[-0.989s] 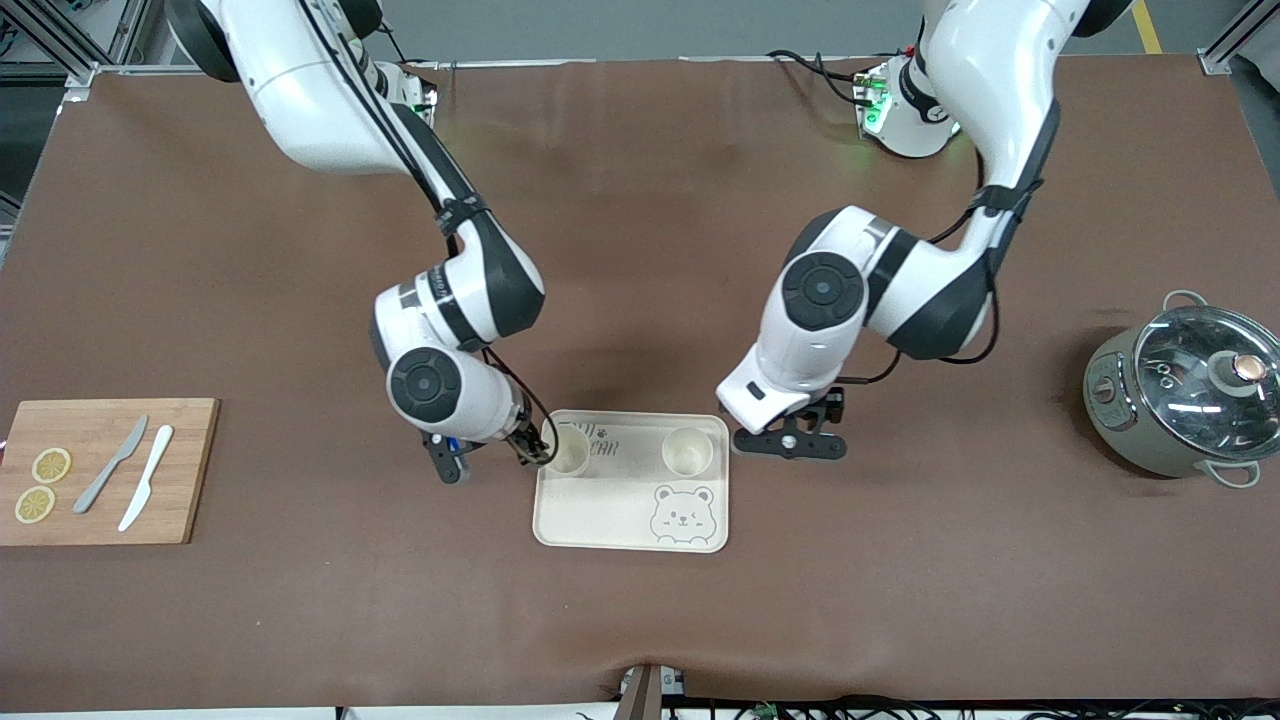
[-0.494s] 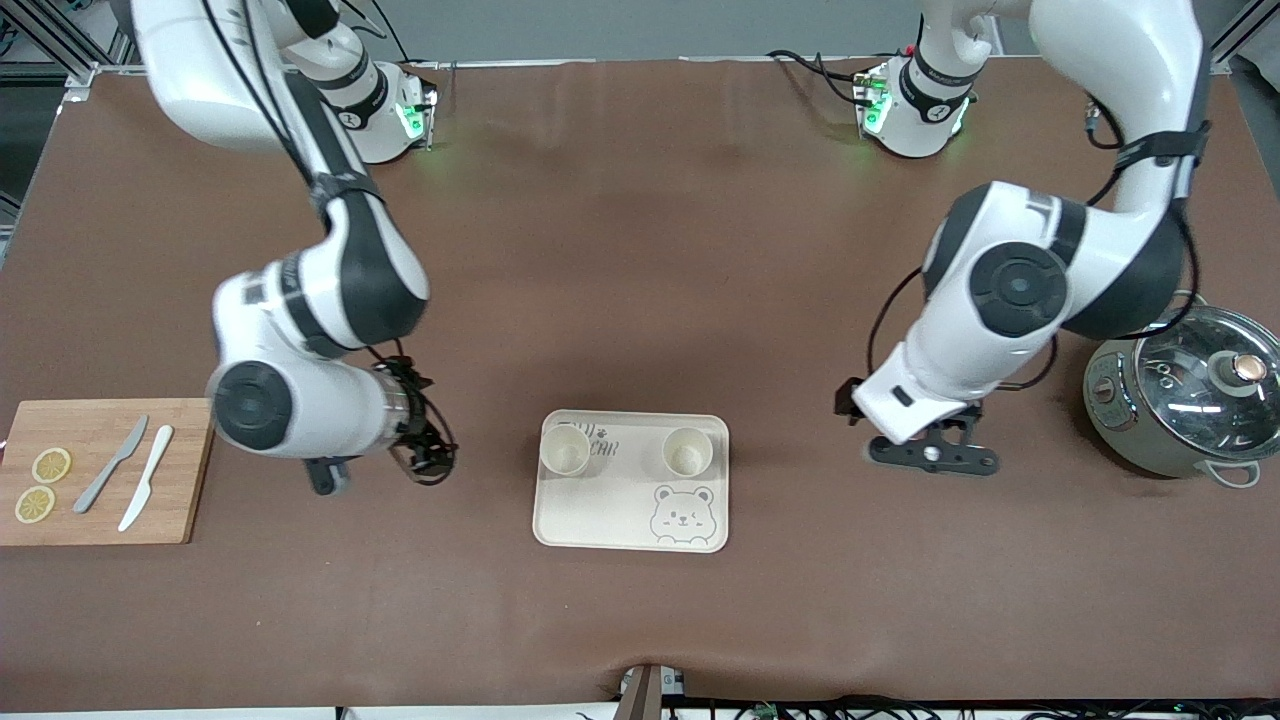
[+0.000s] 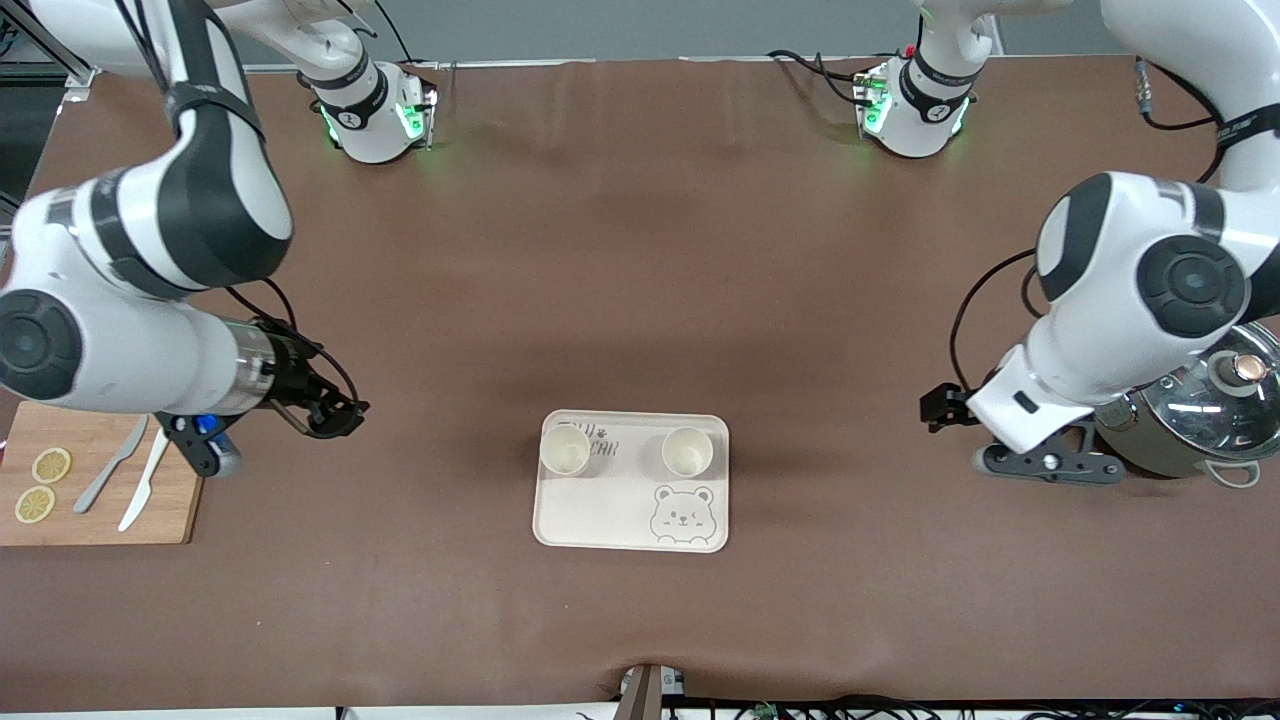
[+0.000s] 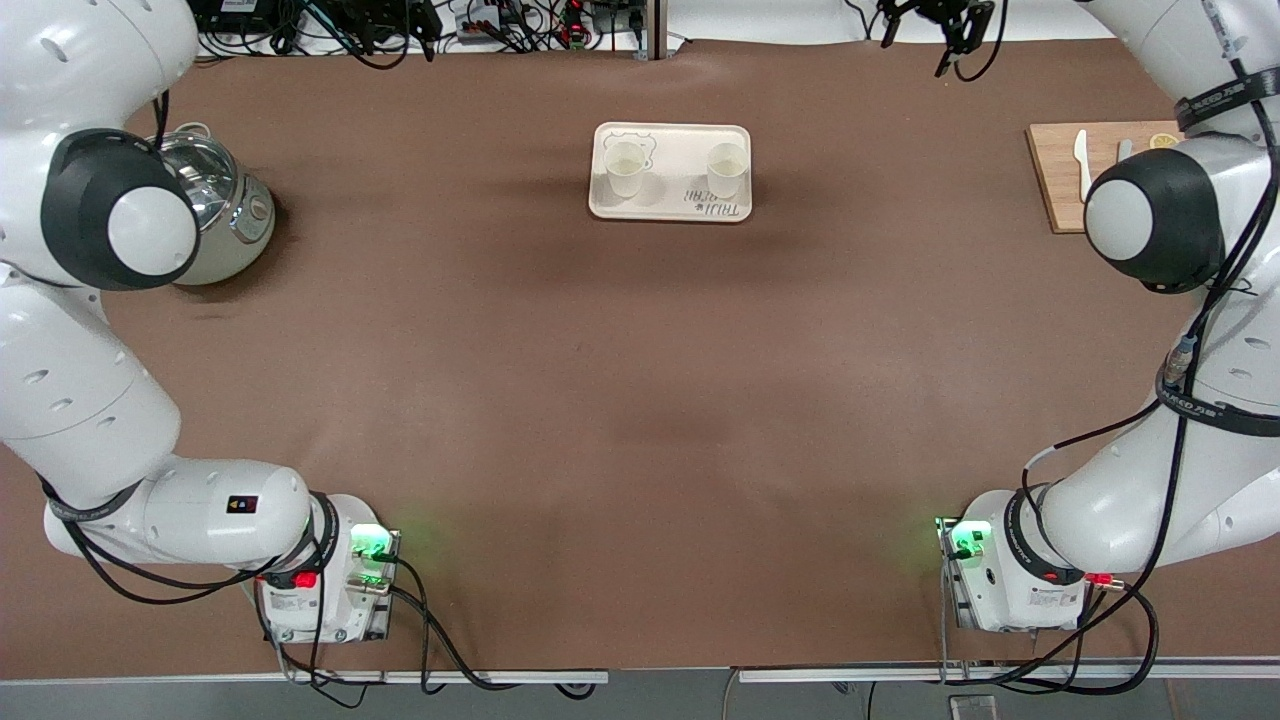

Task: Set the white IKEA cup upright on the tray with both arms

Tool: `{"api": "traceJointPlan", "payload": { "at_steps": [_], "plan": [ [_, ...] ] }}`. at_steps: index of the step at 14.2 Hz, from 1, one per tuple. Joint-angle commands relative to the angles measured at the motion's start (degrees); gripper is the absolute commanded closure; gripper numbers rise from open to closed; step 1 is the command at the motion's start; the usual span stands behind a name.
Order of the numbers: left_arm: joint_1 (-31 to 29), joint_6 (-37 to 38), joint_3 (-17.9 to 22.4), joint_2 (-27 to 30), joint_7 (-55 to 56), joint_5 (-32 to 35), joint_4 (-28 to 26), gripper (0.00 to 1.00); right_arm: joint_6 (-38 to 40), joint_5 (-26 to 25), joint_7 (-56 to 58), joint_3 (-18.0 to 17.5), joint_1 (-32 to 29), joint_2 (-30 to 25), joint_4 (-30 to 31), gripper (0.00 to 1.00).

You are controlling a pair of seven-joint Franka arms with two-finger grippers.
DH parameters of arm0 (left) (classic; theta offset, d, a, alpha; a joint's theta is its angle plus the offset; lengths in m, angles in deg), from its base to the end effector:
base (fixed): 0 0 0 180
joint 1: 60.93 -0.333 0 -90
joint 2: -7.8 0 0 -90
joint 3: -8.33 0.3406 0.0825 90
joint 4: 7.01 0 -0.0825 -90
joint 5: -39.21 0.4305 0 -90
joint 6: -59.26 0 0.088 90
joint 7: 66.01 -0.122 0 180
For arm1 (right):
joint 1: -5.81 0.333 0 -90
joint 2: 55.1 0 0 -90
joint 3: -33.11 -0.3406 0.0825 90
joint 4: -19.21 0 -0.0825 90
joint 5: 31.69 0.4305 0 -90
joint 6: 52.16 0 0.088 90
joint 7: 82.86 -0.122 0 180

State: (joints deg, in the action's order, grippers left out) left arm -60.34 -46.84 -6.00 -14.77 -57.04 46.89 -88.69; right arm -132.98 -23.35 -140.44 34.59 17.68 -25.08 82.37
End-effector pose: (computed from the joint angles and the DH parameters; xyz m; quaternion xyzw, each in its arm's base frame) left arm 0.7199 -0.1506 0.4779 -0.9979 0.0588 -0.0254 0.0124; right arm 0.7196 0.1567 0.5084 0.9110 -0.3926 -0.1260 0.0053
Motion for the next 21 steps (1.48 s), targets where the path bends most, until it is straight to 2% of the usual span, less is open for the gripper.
{"api": "traceJointPlan", "payload": {
  "at_steps": [1, 4, 7, 9, 11, 13, 15, 17, 21],
  "plan": [
    [-0.85, 2.73, -0.17, 5.51, -0.62, -1.52, -3.92, 0.0, 2.4, -0.69, 12.61, -1.39, -4.22, -2.33, 1.0, 0.0],
    [-3.22, 2.83, -0.17, 10.08, -1.84, -4.59, -7.87, 0.0, 3.21, -0.51, 24.42, -1.39, -7.82, -4.7, 1.0, 0.0],
    [-3.84, 2.83, 0.26, 13.78, -2.9, -7.05, -11.3, 0.0, 3.56, -0.69, 26.55, -1.39, -9.93, -4.88, 0.39, 0.0],
    [-3.41, 2.83, 0.7, 15.45, -2.9, -8.37, -12.88, 0.0, 4.08, -0.51, 29.08, -3.4, -12.83, -5.5, -0.93, 0.0],
    [-1.92, 2.83, 2.37, 17.12, -2.99, -8.9, -14.73, 0.0, 5.22, -1.47, 30.6, -3.76, -12.23, -8.64, -0.93, 0.0],
    [0.98, 2.74, 6.49, 18.52, -3.34, -9.96, -16.22, 0.0, 7.32, -1.04, 32.08, -3.41, -12.84, -10.94, -0.06, 0.0],
    [1.08, 2.13, 7.21, 19.84, -5.87, -12.5, -17.72, 0.0, 7.34, -1.3, 36.03, -3.15, -12.84, -12.6, 0.99, 0.0],
    [0.99, 2.13, 8.96, 20.64, -9.83, -14.26, -18.6, 0.0, 5.68, -1.65, 37.62, -2.45, -12.84, -15.94, 4.84, 0.0],
    [1.08, 1.69, 10.63, 21.96, -14.31, -13.13, -20.89, 0.0, -0.65, -4.9, 45.69, -2.71, -12.75, -24.03, 17.33, 0.0]
  ]
}}
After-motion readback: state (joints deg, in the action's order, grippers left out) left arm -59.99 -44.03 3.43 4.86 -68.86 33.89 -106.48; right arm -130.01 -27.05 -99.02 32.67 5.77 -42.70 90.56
